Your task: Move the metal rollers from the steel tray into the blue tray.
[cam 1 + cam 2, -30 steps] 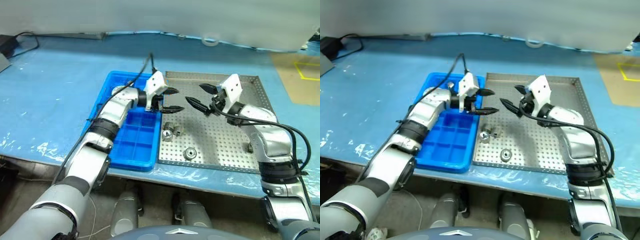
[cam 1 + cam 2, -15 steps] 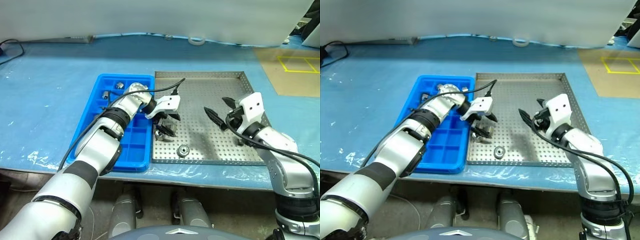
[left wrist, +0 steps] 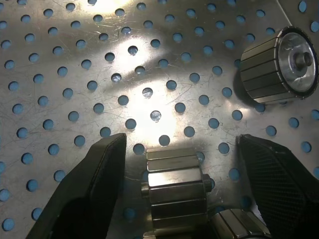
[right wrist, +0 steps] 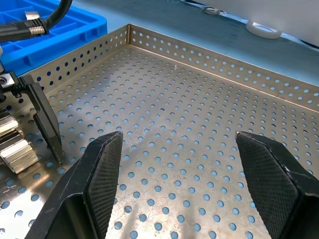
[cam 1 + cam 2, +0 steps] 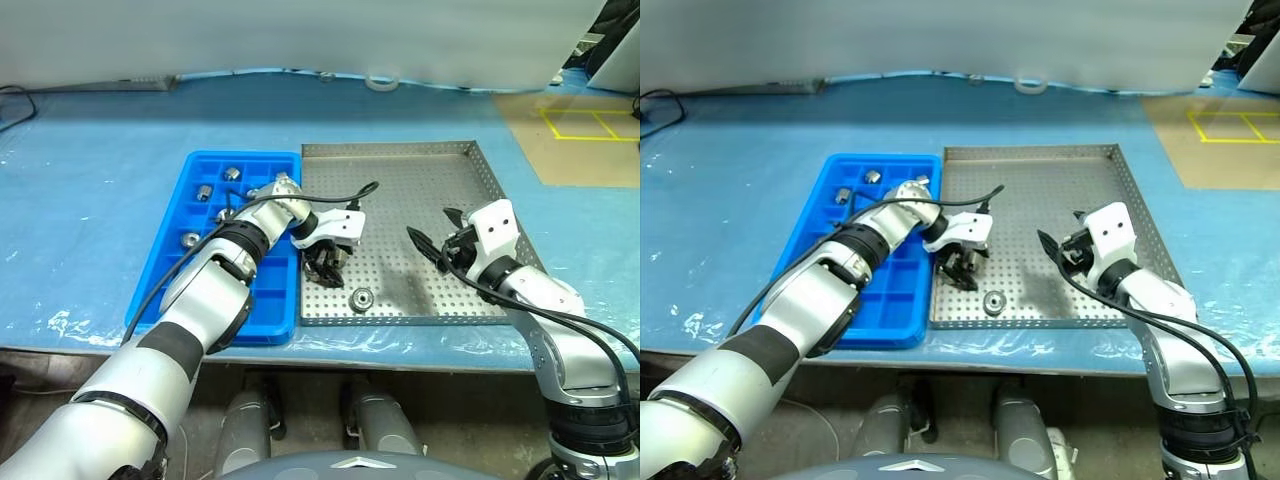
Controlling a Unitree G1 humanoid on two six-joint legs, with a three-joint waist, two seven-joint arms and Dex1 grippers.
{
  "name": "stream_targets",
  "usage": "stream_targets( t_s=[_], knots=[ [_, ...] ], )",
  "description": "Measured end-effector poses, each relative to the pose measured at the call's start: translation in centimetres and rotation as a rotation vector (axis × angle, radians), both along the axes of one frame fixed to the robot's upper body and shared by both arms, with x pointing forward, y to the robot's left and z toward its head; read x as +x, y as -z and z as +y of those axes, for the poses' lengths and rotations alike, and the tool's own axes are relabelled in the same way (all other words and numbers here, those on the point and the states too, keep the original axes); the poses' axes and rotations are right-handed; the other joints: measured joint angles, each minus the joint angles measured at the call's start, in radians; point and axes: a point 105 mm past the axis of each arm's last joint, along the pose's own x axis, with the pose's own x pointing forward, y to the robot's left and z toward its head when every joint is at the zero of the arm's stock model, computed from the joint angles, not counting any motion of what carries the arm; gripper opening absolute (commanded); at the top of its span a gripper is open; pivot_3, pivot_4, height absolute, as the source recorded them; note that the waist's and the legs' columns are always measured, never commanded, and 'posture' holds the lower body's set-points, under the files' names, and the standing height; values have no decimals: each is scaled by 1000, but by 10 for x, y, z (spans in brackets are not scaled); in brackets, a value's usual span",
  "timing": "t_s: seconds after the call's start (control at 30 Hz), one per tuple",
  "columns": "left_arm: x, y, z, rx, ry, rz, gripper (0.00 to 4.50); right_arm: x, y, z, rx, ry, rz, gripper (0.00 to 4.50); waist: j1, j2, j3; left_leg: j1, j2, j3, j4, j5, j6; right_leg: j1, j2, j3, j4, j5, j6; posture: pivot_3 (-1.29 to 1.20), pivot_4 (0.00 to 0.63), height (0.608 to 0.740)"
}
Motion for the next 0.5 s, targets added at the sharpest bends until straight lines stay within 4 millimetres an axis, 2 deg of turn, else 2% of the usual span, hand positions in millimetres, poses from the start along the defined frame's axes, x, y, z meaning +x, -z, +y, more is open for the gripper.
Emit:
stream_targets(
  t_s=[0.13,0.2,0.3,0.37,0.5],
  knots=[
    [-2,2,-1,-14,24,-15,2359,0,0,0,0,0,0,3779,-8,0,0,1,0,0,2,-2,1,4,0,0,-1,0,0,-561,150,740],
    [0,3,-1,-25,6,-31,2359,0,0,0,-1,1,1,3779,-11,0,0,4,0,0,2,-3,-1,8,0,0,-2,0,-1,-556,150,740],
    [1,5,-2,-33,-1,-46,1826,1,2,3,-6,-9,7,3779,-11,0,0,12,0,0,2,-4,-1,16,0,0,-5,0,0,-553,150,740],
    [1,6,-2,-41,-4,-48,1243,1,3,4,-6,-13,8,3779,-12,0,0,14,0,0,2,-4,0,18,0,0,-8,0,0,-549,150,740],
    [2,5,-2,-45,-11,-48,1206,3,1,4,-5,-13,2,3779,-14,0,0,14,0,0,1,-6,2,19,0,0,-13,1,-2,-538,150,740]
  ],
)
